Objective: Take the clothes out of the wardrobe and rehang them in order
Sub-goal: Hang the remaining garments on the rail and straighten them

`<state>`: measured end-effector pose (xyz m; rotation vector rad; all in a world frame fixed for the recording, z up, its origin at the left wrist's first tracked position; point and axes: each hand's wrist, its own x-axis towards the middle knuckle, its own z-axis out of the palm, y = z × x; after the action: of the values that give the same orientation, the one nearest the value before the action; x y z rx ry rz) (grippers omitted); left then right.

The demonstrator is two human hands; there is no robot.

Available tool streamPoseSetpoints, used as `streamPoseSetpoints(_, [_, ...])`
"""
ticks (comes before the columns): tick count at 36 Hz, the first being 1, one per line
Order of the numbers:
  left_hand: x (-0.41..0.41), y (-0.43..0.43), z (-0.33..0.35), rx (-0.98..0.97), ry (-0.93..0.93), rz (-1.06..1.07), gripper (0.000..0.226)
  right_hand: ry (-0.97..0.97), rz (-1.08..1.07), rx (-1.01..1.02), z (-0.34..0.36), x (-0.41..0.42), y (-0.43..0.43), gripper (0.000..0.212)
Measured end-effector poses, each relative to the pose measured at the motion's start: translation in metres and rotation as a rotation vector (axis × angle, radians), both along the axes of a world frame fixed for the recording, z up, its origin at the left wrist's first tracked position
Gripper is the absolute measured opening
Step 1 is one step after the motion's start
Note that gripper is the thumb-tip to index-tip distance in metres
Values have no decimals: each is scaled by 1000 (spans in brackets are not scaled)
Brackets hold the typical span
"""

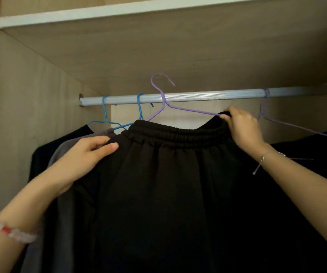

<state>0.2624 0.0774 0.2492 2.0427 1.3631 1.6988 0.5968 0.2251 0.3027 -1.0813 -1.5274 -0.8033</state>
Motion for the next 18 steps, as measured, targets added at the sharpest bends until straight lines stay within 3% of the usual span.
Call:
streamPoseSetpoints(2, [2, -7, 1, -93, -110, -110, 26, -1, 18, -89, -4, -7, 12, 37])
streamPoseSetpoints(5, [9, -8, -3, -86, -192, -127, 32, 21, 14, -158, -16, -15, 21, 31])
streamPoseSetpoints(11, [46, 6, -18, -52, -206, -119, 33, 260, 160, -77, -32, -39, -18, 20])
streamPoseSetpoints(13, [62, 10, -19, -33, -211, -112, 28, 377, 355, -319, -39, -53, -43, 32])
streamPoseSetpoints(16, [86, 17, -20, 5, -140, -88, 31, 522, 747, -875, -47, -72, -79, 54])
streamPoseSetpoints(18, [102, 21, -21, 43, -91, -46, 32, 533, 840, -1029, -46, -75, -87, 59])
